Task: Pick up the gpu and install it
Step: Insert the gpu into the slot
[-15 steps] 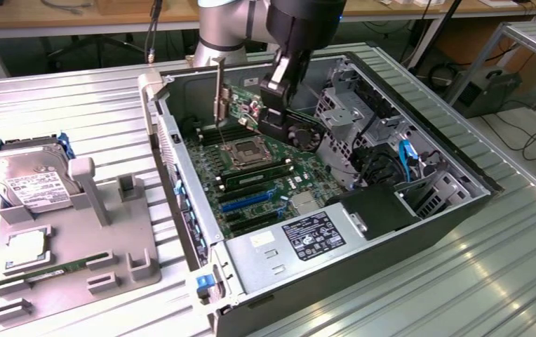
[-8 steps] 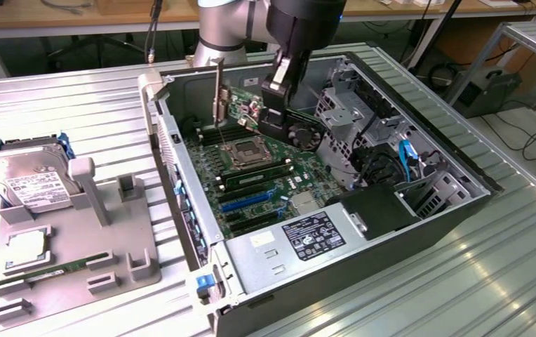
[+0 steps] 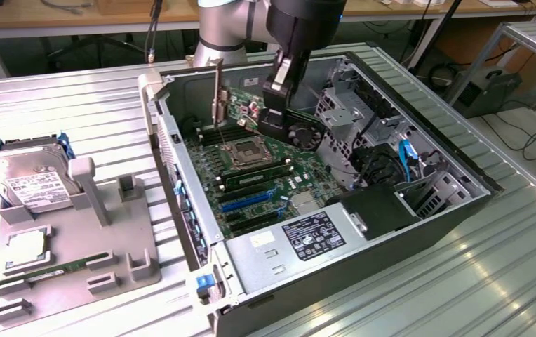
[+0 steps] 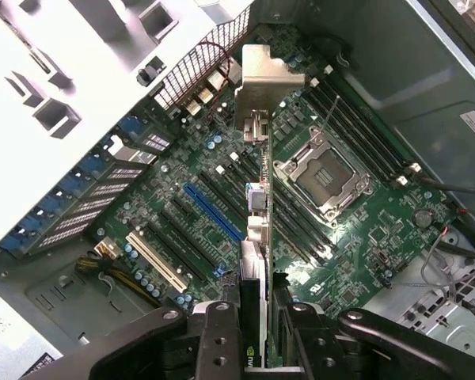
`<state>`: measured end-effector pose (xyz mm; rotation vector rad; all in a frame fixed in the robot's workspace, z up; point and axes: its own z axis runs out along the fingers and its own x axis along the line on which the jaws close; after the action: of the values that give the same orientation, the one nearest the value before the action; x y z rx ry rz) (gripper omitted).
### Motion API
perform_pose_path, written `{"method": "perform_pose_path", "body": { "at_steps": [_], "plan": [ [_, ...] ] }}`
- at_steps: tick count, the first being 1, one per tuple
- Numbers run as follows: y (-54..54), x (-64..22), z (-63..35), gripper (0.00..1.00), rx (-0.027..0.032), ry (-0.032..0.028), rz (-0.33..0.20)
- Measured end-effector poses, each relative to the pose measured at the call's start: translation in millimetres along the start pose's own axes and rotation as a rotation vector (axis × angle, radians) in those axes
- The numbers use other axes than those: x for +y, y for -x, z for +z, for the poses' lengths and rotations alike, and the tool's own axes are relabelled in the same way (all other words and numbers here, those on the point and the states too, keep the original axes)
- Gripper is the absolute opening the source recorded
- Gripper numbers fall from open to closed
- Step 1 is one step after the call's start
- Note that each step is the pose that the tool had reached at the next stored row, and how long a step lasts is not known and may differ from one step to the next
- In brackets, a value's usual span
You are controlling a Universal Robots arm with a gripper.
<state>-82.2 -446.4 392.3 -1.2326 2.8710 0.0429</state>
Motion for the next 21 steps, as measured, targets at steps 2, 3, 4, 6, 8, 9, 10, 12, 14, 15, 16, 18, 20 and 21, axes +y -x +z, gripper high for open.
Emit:
{"method": "perform_pose_path", "body": {
  "at_steps": [2, 3, 4, 6, 8, 9, 10, 12, 14, 15, 16, 18, 20, 21],
  "plan": [
    [0.0, 0.0, 0.0, 0.26, 0.0001, 0.0002, -0.007],
    [0.0, 0.0, 0.0, 0.26, 0.0002, 0.0003, -0.010],
    [0.0, 0.0, 0.0, 0.26, 0.0002, 0.0004, -0.016],
    [0.0, 0.0, 0.0, 0.26, 0.0004, 0.0006, -0.024],
    [0.0, 0.0, 0.0, 0.26, 0.0006, 0.0009, -0.036],
    [0.0, 0.0, 0.0, 0.26, 0.0007, 0.0011, -0.040],
    [0.0, -0.1, 0.0, 0.26, 0.0007, 0.0011, -0.044],
    [0.0, 0.0, 0.0, 0.26, 0.0009, 0.0014, -0.053],
    [0.0, 0.0, 0.0, 0.26, 0.0011, 0.0017, -0.065],
    [0.1, -0.1, 0.0, 0.26, 0.0012, 0.0018, -0.069],
    [0.1, -0.1, 0.0, 0.26, 0.0013, 0.0019, -0.073],
    [0.1, -0.1, 0.0, 0.26, 0.0015, 0.0022, -0.084],
    [0.1, -0.1, 0.0, 0.26, 0.0017, 0.0024, -0.093],
    [0.1, -0.1, 0.0, 0.26, 0.0018, 0.0025, -0.097]
  ]
}}
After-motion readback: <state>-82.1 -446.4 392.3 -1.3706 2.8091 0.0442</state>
